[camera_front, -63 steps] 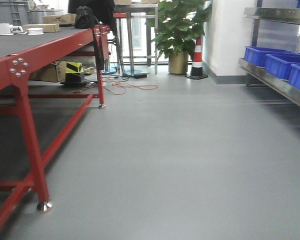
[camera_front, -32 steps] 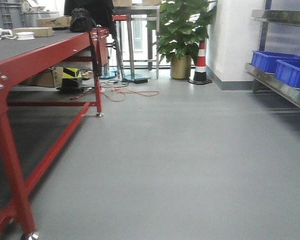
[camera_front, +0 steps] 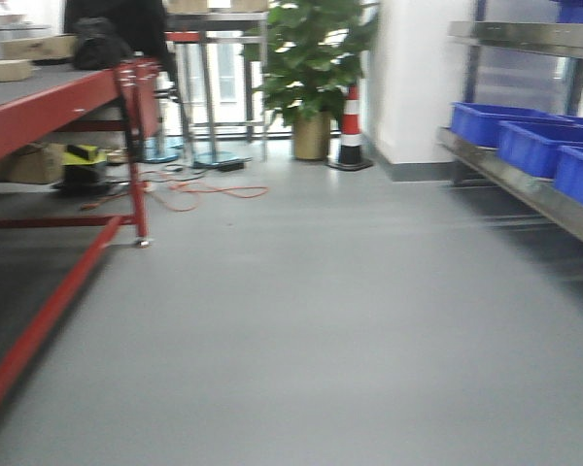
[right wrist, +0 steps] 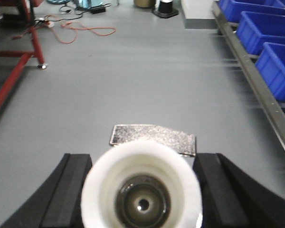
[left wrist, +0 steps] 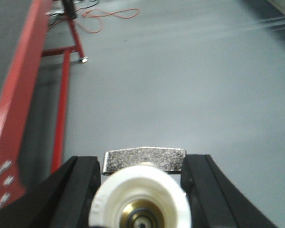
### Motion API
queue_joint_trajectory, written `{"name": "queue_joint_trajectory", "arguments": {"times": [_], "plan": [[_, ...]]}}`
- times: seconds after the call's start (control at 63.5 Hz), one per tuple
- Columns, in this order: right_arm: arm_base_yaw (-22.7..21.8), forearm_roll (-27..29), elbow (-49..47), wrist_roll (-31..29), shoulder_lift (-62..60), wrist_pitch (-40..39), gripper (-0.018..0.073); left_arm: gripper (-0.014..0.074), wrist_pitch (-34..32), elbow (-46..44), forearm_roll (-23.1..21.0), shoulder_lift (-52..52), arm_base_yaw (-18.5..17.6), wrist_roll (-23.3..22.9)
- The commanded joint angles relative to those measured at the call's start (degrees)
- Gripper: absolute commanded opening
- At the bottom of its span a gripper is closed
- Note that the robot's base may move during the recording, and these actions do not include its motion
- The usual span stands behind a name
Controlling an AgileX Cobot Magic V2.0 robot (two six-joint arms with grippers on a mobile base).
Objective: Place valve from conveyor to right shelf box
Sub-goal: 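Drive the base up to the shelf of blue boxes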
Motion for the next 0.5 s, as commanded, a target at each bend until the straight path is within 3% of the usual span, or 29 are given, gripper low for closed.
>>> {"name": "queue_joint_trajectory", "arguments": {"times": [0.0,0.488], "plan": [[-0.21,-0.65,-1.11,-0.01,-0.96,-4.85,-0.0152,-0.0111,-3.25,-0.76,-0.39,-0.41,-0.32,-0.24],[-0.21,-0.65,-1.11,-0.01,-0.96,-5.18,-0.0152,-0.0111,-3.25,-0.76,-0.39,-0.41,-0.32,-0.24]]}}
